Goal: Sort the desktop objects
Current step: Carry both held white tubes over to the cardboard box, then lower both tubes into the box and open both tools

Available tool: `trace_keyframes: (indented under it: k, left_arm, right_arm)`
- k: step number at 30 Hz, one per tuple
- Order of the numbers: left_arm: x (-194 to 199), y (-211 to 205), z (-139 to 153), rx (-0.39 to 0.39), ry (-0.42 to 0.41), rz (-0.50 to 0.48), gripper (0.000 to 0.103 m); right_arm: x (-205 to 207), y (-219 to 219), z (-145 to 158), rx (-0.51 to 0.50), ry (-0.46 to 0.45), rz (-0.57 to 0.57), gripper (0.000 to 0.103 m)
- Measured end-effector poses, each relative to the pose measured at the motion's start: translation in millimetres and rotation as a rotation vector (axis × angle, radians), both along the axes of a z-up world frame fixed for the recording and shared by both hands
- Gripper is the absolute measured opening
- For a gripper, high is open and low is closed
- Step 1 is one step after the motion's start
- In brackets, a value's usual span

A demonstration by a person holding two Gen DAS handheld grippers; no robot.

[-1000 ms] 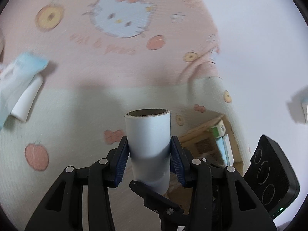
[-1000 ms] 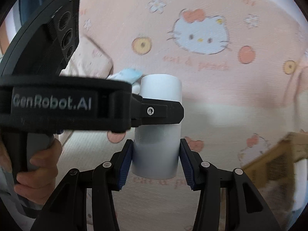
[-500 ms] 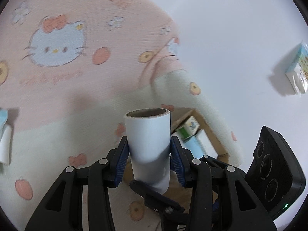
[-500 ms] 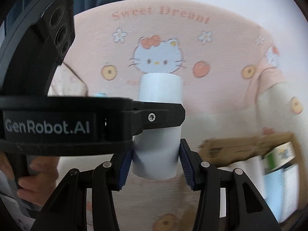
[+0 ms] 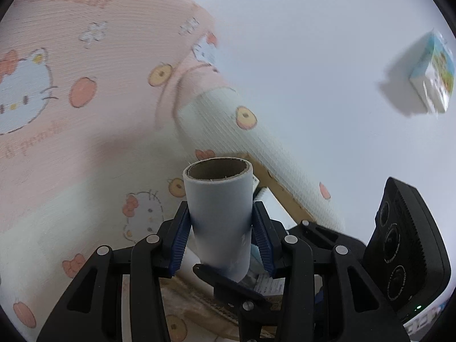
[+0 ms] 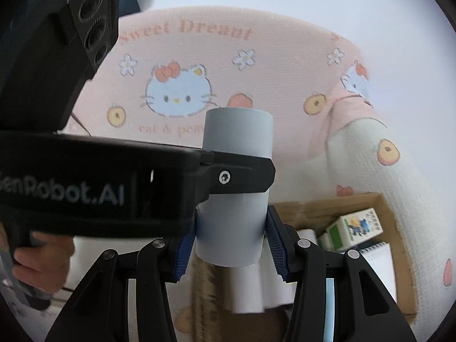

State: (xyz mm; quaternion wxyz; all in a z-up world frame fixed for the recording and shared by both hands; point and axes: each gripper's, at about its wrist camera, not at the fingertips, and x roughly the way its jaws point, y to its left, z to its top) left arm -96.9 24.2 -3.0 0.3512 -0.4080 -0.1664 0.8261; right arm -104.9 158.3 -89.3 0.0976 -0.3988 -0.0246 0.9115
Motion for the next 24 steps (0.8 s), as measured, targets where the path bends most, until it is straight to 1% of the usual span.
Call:
trace_keyframes:
  k: [3,5,8,9,15,16,18,21,24]
  left_arm:
    - [-8,13,-6,0.023,-0.035,-0.029,0.047]
    - [-18,20,-12,0.043,-0.098,-0.047,0.047]
    - [-28,29,-20,0.089,-0.173,-0.082,0.046]
    - [-29,32,-22,0.092,-0.188,-0.088,0.046]
    - [-32,52,-37,0.065,-0.226,-0.106,0.046]
    - [-33,55,-41,0.057,-0.245,-0.108,0.046]
    - [-37,60,-54,0.051,-0.309,-0.115,0.046]
    - [-42,63,-73,0.063,-0.394,-0.119,0.046]
    - [-47,60,-84,0.056,-0.435,-0.082,0.046]
  right_arm:
    - [8,15,-2,0.009,-0.034,-0.016,0.045]
    - [11,24,-3,-0.001,-0.051,-0.022,0.045]
    - [16,38,-9,0.006,-0.078,-0.028,0.045]
    - [18,44,-11,0.008,-0.085,-0.028,0.045]
    - [26,60,-25,0.009,-0.118,-0.034,0.045]
    - [28,62,-29,0.005,-0.126,-0.041,0.045]
    - [28,71,-37,0.009,-0.149,-0.05,0.044]
    - [26,76,-46,0.003,-0.182,-0.041,0.044]
    - [26,83,-52,-0.027,-0.201,-0.047,0.044]
